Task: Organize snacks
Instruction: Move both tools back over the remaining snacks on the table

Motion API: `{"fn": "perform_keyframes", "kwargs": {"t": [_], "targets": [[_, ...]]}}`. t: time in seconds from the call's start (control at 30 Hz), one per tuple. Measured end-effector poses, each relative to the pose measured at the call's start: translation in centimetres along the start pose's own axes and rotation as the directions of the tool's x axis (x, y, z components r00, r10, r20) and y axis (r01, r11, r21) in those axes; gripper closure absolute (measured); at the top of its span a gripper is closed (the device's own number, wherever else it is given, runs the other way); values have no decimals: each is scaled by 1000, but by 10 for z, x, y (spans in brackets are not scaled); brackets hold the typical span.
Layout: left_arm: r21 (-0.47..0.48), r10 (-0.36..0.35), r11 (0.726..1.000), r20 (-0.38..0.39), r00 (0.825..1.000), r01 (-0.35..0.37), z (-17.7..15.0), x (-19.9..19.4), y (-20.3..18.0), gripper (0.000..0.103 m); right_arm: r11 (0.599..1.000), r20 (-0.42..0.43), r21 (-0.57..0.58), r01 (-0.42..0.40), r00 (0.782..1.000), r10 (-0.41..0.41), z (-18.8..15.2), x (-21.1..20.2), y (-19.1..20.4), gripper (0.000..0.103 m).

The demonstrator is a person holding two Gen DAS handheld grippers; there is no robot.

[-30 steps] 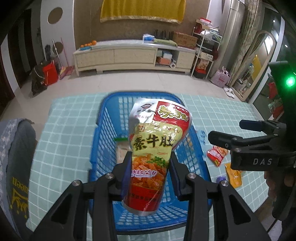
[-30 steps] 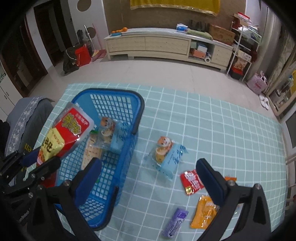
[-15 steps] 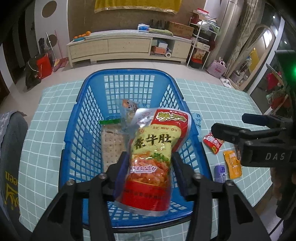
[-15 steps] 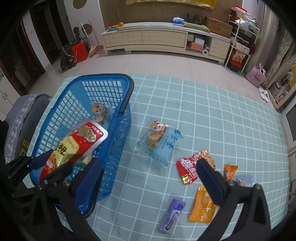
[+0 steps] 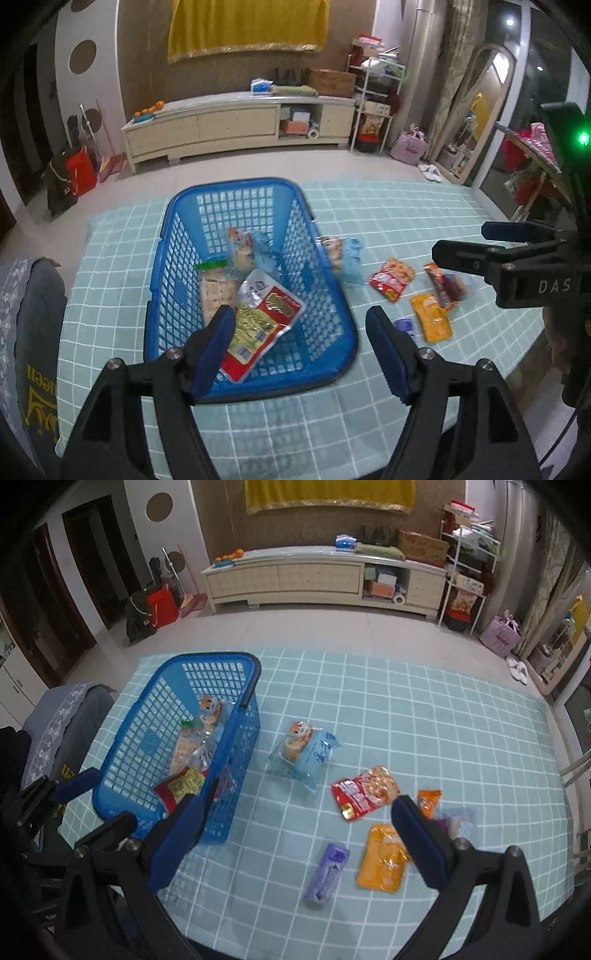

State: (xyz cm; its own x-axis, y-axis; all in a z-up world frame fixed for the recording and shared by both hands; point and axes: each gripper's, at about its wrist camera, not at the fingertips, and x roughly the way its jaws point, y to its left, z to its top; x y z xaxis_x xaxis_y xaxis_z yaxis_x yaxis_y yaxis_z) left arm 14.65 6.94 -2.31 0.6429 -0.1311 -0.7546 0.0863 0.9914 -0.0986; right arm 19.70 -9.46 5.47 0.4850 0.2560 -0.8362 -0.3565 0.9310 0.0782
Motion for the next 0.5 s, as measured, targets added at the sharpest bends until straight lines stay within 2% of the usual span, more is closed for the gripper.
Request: {"fn": "perform_keyframes", "kwargs": {"t": [0.23,0.5], "targets": [[47,-34,998,37,999,32,-8,-31,-31,26,1000,41,7,10,999,-10,-23,-40,-14,0],[96,-70,993,22,997,68,-18,-38,-69,25,999,48,46,21,999,-23,-49,-59,-38,0]]}}
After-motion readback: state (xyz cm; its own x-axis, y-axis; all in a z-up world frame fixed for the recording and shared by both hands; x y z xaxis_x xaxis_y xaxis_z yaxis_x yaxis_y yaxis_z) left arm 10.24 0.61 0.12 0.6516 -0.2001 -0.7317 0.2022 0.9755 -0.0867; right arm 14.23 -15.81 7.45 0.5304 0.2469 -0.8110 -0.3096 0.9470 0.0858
